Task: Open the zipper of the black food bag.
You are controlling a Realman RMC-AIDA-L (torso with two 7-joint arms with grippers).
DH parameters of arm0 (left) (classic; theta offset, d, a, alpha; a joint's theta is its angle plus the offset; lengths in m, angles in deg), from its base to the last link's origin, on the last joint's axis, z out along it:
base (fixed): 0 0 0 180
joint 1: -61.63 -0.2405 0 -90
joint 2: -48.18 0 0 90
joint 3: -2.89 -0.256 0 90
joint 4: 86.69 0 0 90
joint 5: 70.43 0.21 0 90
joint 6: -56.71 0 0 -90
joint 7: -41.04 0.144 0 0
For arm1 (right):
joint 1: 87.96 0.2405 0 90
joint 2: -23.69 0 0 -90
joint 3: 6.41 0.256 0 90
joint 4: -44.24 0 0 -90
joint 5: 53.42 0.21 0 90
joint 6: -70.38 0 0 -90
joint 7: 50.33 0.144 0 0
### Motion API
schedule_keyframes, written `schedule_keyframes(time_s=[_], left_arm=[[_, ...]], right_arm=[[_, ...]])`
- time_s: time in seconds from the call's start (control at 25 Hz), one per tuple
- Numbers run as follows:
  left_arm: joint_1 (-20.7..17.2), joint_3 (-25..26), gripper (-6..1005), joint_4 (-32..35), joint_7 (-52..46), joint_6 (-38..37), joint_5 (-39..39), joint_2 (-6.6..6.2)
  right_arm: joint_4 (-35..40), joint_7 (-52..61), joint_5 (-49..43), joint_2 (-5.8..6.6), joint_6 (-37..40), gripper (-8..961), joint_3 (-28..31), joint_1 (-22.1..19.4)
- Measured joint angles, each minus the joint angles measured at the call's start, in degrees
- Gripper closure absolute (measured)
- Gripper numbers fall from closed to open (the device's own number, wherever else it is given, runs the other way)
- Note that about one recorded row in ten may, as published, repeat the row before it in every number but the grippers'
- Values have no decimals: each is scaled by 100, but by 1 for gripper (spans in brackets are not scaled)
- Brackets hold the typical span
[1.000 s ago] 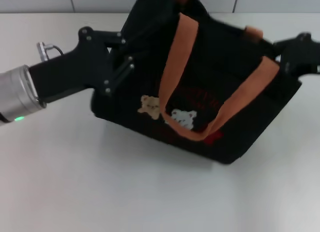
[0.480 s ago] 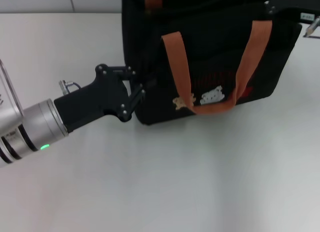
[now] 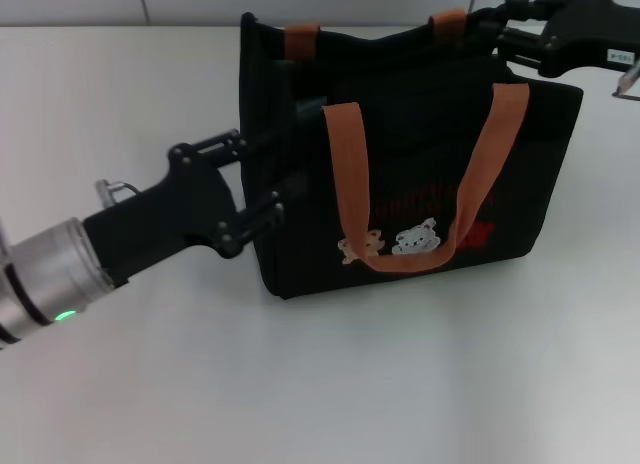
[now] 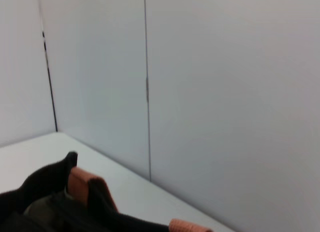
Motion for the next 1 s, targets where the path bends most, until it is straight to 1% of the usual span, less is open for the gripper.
schedule_keyframes(time_s=[0.04,0.08,0.16,0.2,0.24,0.28,0.32,0.36,0.44,0.48,0.52,0.64,0.68,0.72,0.84,0.88,0.92,0.96,1.0], left_arm=[[-43,17,750,93,-47,-70,0,0],[-161,39,712,348,-180,-217,-3,-5],[-211,40,554,460,-243,-287,-6,-8],[-311,42,475,647,-347,-447,-9,-17],[-311,42,437,647,-347,-447,-9,-17],[-358,42,399,730,-393,-526,-8,-20],[-401,42,361,822,-461,-635,-5,-26],[-469,29,322,956,-564,-780,6,-38],[-572,-59,246,1172,-774,-1053,54,-74],[-650,-201,228,1325,-942,-1325,119,-119],[-650,-201,211,1325,-942,-1325,119,-119],[-703,-463,158,1409,-1050,-1633,303,-185],[-690,-712,158,1459,-1160,-1706,546,-205],[-674,-804,158,1481,-1219,-1704,638,-205],[-632,-943,158,1519,-1348,-1649,826,-179],[-613,-960,158,1527,-1398,-1602,897,-158],[-603,-964,158,1531,-1419,-1576,926,-147],[-603,-964,158,1531,-1419,-1576,926,-147],[-595,-968,158,1534,-1433,-1534,949,-138]], right_arm=[[50,0,94,6,9,571,2,-64],[171,-42,308,12,13,551,14,-238],[228,-69,410,13,11,512,17,-314],[355,-146,687,14,38,492,44,-534],[355,-146,687,14,38,473,44,-534],[453,-249,1028,16,209,453,96,-776],[489,-309,1208,19,371,411,136,-894],[489,-309,1208,19,371,370,136,-894],[517,-466,1656,23,939,287,275,-1129],[429,-701,2039,22,1720,245,453,-1332],[429,-701,2039,22,1720,227,453,-1332],[-47,-1295,2375,21,2940,172,608,-1555],[-238,-1518,2393,29,3312,154,621,-1591],[-440,-1726,2333,33,3624,136,621,-1606],[-954,-2246,1746,39,4101,135,609,-1562],[-1178,-2496,1250,39,4156,135,589,-1509],[-1178,-2496,1250,39,4156,135,589,-1509],[-1327,-2604,844,31,4141,135,581,-1437],[-1391,-2626,728,25,4122,135,577,-1398]])
